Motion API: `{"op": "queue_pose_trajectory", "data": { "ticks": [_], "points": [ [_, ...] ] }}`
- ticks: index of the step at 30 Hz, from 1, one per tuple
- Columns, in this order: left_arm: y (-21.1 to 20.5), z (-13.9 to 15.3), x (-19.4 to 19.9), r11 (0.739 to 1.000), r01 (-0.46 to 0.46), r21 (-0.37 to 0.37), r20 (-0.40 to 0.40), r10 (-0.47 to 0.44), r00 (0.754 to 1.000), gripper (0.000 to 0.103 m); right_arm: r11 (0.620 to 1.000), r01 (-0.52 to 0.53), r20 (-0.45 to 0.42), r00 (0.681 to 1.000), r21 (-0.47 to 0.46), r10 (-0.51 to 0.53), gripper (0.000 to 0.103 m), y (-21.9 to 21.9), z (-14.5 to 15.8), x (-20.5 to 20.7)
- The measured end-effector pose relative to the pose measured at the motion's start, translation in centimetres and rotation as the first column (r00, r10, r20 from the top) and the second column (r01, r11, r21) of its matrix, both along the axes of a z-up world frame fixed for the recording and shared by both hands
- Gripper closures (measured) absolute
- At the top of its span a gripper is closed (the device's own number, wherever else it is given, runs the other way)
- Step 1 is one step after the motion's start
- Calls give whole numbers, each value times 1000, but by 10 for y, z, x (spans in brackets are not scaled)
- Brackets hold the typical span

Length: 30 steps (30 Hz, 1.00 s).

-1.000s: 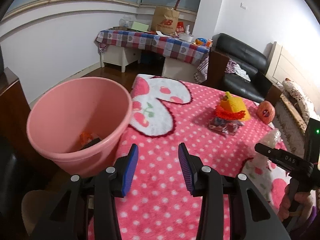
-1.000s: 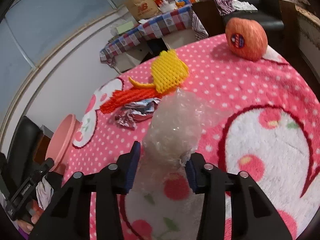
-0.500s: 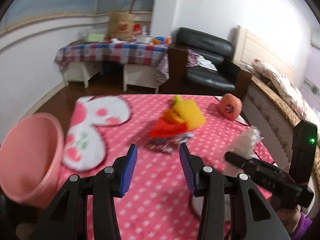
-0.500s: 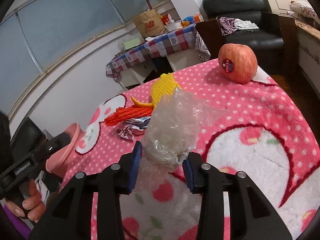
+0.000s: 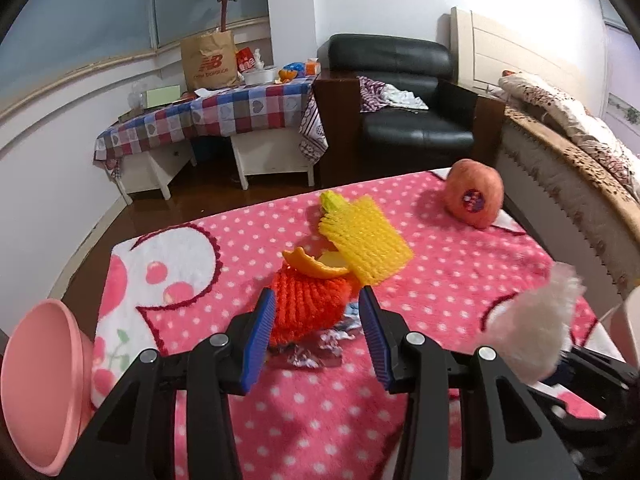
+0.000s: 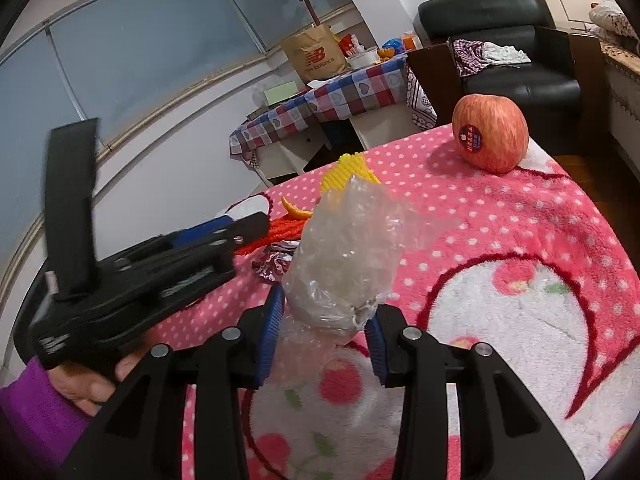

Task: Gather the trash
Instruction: 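Grasp the orange net with the left tool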

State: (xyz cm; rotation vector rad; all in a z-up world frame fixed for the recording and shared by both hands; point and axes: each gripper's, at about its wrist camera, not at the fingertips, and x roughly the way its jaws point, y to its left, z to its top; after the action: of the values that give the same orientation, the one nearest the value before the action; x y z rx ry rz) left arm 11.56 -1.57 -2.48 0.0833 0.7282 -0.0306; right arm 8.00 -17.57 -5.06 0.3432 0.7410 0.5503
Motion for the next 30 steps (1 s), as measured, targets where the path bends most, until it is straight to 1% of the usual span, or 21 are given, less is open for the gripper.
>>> {"op": "queue_pose_trajectory", "data": {
  "ticks": [3, 4, 5, 6, 7, 8, 11, 15, 17, 23, 30],
  "points": [
    [2, -6, 6, 1000, 2, 10, -13, -2, 1000, 65, 1000, 2, -6, 1000, 6, -2, 64, -1, -1, 1],
    [2, -10, 8, 1000, 2, 14, -23, -2, 1000, 68, 1000, 4, -10, 1000, 10, -4, 64, -2, -1, 2],
    [4, -12, 9, 1000, 2, 14, -30, -1, 1000, 75, 1000, 5, -12, 1000, 12, -5, 64, -2, -1, 2],
    [5, -15, 8, 1000, 2, 9, -36, -1, 999, 80, 1000, 7, -14, 1000, 14, -7, 64, -3, -2, 2],
    [6, -16, 8, 1000, 1, 5, -39, -1, 999, 89, 1000, 9, -17, 1000, 17, -9, 64, -3, -2, 3],
    [8, -17, 7, 1000, -3, 0, -40, 3, 999, 94, 1000, 11, -18, 1000, 18, -10, 64, -3, -2, 3],
    [17, -14, 1, 999, -22, -29, -37, 21, 999, 94, 1000, 14, -21, 1000, 17, -14, 64, -3, -3, 2],
    [28, -3, -12, 996, -41, -79, -18, 40, 999, 95, 1000, 16, -21, 1000, 13, -16, 64, -1, -3, 2],
    [35, 3, -22, 993, -50, -111, -8, 49, 999, 95, 1000, 18, -21, 1000, 11, -18, 64, -1, -3, 3],
    [50, 19, -49, 982, -81, -169, 24, 86, 996, 95, 1000, 20, -22, 1000, 9, -20, 64, -1, -3, 2],
    [62, 27, -76, 972, -115, -207, 30, 124, 992, 95, 1000, 22, -23, 1000, 7, -22, 64, -1, -4, 2]
  ]
}}
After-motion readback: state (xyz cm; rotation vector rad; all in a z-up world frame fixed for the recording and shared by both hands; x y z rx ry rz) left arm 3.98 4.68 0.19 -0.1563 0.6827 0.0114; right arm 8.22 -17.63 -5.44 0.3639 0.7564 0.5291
